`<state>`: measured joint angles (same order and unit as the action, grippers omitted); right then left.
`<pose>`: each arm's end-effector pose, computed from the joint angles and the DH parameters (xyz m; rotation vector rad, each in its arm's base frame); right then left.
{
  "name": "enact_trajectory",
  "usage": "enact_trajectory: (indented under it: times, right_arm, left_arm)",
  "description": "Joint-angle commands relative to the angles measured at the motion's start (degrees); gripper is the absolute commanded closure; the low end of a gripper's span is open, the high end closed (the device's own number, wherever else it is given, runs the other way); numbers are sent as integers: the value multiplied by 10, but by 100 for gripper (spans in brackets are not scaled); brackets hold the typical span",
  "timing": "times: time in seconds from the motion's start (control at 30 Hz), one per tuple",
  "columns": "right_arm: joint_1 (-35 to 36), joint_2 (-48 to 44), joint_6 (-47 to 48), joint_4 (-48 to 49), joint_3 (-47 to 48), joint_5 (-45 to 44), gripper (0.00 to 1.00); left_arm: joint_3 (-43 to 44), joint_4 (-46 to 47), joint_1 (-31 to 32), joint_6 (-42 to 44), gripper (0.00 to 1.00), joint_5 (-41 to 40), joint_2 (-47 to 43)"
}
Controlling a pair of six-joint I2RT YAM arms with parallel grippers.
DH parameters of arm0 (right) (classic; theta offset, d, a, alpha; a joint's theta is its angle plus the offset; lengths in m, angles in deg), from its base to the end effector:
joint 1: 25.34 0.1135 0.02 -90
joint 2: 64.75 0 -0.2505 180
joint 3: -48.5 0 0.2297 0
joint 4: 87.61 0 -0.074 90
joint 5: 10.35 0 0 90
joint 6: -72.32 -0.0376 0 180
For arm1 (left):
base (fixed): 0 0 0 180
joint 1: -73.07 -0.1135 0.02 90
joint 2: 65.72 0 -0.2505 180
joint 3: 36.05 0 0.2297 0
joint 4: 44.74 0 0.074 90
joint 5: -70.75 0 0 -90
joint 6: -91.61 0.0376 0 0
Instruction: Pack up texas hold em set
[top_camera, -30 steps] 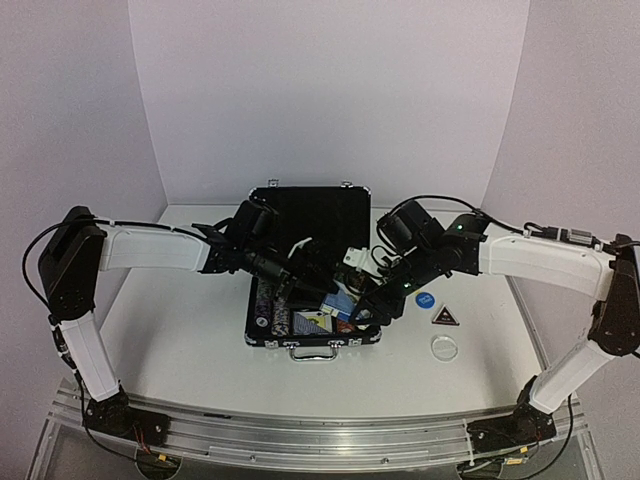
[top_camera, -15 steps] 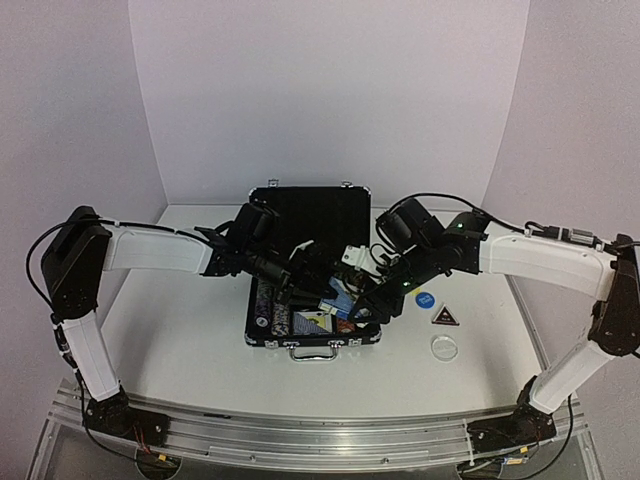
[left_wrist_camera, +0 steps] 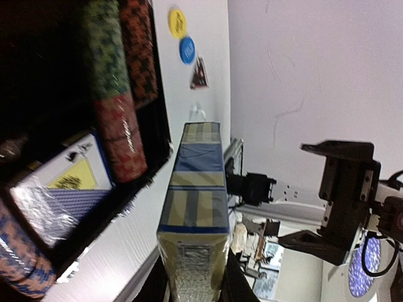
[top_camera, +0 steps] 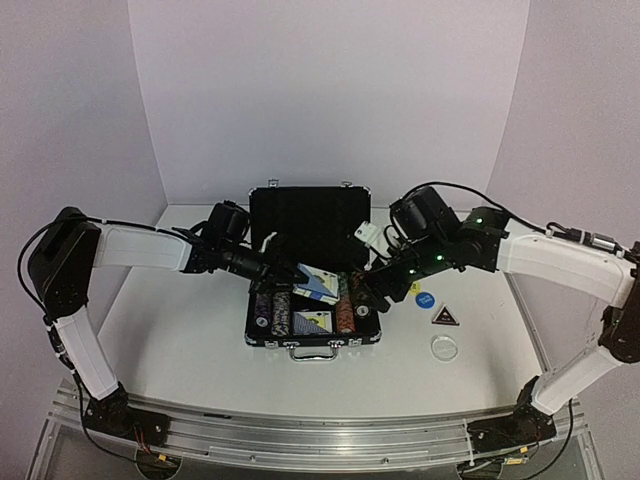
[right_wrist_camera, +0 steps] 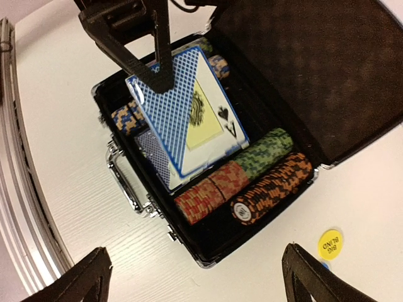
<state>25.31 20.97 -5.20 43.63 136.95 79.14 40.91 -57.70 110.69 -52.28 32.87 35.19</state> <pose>0.1957 0.2381 0.2939 -1.2505 2.0437 0.3062 0.2630 -0.2402 0.2079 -0.2531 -2.5842 1.7634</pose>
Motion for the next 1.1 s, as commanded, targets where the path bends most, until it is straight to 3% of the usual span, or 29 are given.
enact_trajectory:
  times: [0.0,0.13,0.33,0.9,1.07]
  right_arm:
    - [1,-68,-71,21,-18,-86,9]
    - [1,-90,-103,22,-50,-152,9]
    - [1,-111,-165,23,-86,-196,9]
    - [0,-182,-202,24,-131,-285,5]
    - [0,-185,-208,24,-133,-284,5]
  left_arm:
    - [31,-47,-28,62,100,-84,-30]
    - [90,-136,-31,114,100,-158,9]
    - [142,-171,-30,133,100,-242,48]
    - [191,-185,-30,142,100,-157,134]
    - [200,-213,-31,135,100,-174,137]
